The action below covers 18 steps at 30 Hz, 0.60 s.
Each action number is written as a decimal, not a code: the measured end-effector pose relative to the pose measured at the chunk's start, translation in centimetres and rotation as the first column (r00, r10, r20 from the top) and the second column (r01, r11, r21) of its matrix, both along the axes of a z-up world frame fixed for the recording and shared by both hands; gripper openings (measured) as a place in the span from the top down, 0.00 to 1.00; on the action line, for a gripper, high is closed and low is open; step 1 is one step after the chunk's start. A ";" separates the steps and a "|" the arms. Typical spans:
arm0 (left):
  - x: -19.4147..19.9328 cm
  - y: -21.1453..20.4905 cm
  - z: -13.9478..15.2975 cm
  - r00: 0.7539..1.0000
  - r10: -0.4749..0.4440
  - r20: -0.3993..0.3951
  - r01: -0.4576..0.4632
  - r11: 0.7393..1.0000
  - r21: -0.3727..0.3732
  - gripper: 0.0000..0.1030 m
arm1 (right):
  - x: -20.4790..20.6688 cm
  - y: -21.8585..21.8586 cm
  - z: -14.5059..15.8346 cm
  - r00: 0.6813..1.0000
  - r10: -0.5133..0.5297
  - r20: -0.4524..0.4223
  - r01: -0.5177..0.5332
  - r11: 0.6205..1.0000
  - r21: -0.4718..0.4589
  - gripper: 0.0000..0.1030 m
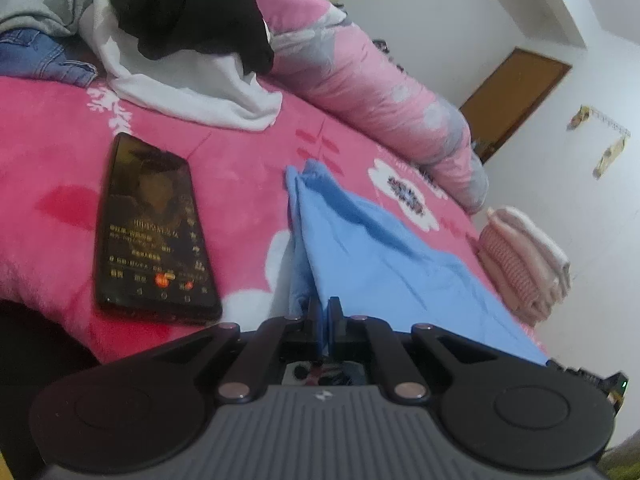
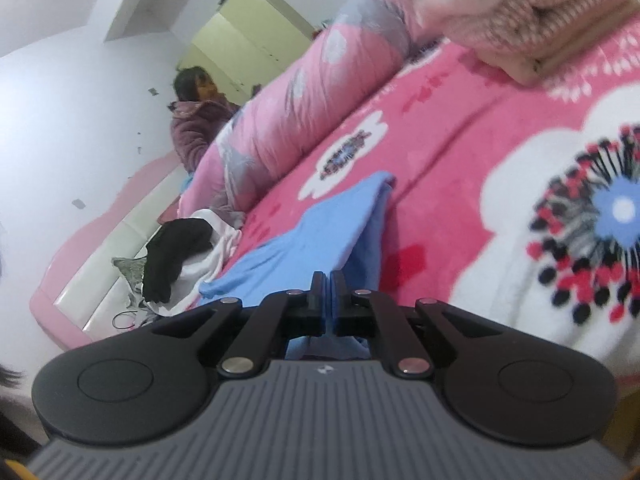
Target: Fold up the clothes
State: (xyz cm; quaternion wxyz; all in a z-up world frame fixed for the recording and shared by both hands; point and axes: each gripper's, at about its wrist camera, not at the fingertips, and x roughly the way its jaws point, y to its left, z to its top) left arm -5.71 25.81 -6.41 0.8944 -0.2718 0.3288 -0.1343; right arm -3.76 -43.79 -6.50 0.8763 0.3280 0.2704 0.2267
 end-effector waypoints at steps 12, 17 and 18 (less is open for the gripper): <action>-0.7 -0.4 -1.0 0.998 -0.040 -0.039 0.044 0.996 0.083 0.97 | -0.4 0.5 -1.5 0.997 0.003 -0.080 -0.012 0.993 -0.119 0.99; -1.0 -0.2 -1.1 0.998 -0.042 -0.053 0.047 0.994 0.102 0.92 | -0.2 0.4 -1.8 0.989 -0.047 -0.140 0.016 0.977 -0.214 0.96; -1.2 -0.1 -0.9 0.998 -0.034 -0.052 0.039 0.994 0.105 0.85 | -0.4 0.0 -1.8 0.988 -0.061 -0.141 0.031 0.978 -0.205 0.96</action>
